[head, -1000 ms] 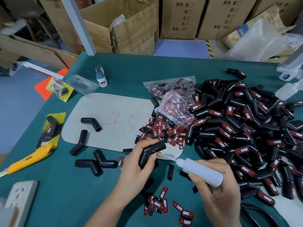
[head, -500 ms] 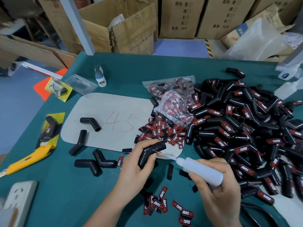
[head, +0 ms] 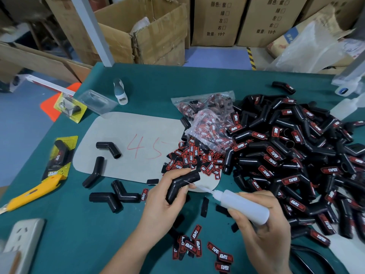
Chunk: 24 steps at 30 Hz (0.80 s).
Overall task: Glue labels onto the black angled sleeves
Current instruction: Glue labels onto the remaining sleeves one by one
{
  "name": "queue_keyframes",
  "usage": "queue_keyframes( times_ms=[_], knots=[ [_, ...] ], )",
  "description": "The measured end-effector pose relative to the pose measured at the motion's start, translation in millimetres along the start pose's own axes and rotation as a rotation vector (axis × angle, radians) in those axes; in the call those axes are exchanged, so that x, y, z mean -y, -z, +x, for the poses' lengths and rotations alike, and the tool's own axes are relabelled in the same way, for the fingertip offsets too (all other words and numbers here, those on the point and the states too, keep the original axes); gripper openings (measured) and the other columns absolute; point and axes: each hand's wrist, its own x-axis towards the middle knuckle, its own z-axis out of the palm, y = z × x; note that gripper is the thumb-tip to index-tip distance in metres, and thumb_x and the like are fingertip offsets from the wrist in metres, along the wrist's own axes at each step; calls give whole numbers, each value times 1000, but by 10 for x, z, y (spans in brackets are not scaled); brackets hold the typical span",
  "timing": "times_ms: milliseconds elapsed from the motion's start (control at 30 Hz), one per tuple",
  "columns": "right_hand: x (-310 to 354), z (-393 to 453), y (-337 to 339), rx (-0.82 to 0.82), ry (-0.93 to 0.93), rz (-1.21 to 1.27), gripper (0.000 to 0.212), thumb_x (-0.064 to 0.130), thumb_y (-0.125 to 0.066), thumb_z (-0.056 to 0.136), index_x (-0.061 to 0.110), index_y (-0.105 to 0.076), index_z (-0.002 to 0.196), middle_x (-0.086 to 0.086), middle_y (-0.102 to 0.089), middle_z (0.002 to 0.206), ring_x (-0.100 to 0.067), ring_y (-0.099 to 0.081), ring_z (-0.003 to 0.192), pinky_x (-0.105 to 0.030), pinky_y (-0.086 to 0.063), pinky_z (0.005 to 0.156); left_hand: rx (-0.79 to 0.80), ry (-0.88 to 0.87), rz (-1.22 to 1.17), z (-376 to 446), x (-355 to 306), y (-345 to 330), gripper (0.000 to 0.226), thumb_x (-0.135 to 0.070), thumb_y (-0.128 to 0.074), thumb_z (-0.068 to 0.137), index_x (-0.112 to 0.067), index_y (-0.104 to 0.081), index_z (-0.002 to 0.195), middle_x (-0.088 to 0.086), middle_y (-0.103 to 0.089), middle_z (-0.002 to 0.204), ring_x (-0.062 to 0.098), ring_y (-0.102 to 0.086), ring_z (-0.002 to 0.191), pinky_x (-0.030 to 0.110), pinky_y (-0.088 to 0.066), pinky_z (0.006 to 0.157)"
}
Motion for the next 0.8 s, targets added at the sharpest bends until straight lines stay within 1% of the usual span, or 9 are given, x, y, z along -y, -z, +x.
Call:
queue_keyframes(
  times_ms=[100, 233, 300, 400, 500, 567, 667, 800],
  knots=[
    [-20, -20, -9, 12, 3, -1, 39, 32, -75, 84, 52, -63, 115, 18, -68, 105, -13, -65, 92, -41, -52, 61, 2, 4, 7, -5, 22, 3, 38, -32, -59, 98, -53, -58, 130, -13, -75, 115, 19, -71, 98, 30, -55, 88],
    [-16, -16, 7, 9, 5, 0, 42, 31, -74, 84, 54, -61, 116, 19, -67, 105, -10, -64, 93, -36, -52, 65, 3, -8, 18, 0, 10, 7, 40, -31, -59, 99, -54, -58, 131, -15, -75, 110, 9, -69, 90, 16, -49, 81],
    [-16, -22, 6, 13, 1, 1, 40, 32, -74, 84, 53, -62, 116, 17, -67, 105, -11, -65, 92, -38, -52, 63, 3, -13, 25, -2, 10, 11, 40, -31, -59, 98, -55, -58, 130, -16, -74, 109, 9, -68, 88, 16, -49, 79],
    [-20, -33, -2, 21, 8, -2, 38, 31, -74, 85, 50, -63, 116, 12, -67, 102, -13, -64, 89, -41, -51, 60, 11, -3, 28, 1, 10, 9, 42, -31, -58, 98, -58, -57, 129, -14, -74, 112, 13, -69, 91, 22, -52, 81],
    [-12, -20, 5, 10, 9, -5, 40, 31, -74, 84, 52, -62, 116, 14, -67, 103, -11, -65, 91, -34, -51, 65, 13, -17, 34, 2, -4, 11, 42, -29, -58, 98, -57, -57, 130, -18, -73, 110, 7, -68, 90, 15, -49, 81],
    [-10, -18, 7, 12, 6, -3, 40, 31, -74, 84, 52, -63, 116, 13, -67, 103, -11, -65, 91, -34, -52, 65, 11, -23, 38, 0, -8, 16, 42, -29, -58, 98, -56, -57, 131, -19, -73, 109, 4, -67, 89, 12, -47, 80],
    [-13, -26, 8, 27, 12, -7, 38, 32, -74, 85, 51, -63, 116, 10, -68, 102, -13, -65, 89, -38, -51, 64, 9, -16, 39, 3, -7, 17, 43, -29, -58, 98, -57, -57, 130, -19, -72, 110, 3, -66, 90, 12, -46, 81],
    [-4, -16, 13, 21, 17, -9, 40, 31, -73, 85, 52, -62, 117, 10, -68, 102, -12, -64, 90, -35, -51, 65, 14, -9, 28, -4, -8, 12, 42, -30, -58, 98, -58, -57, 130, -17, -73, 110, 3, -66, 88, 13, -47, 81]
  ],
)
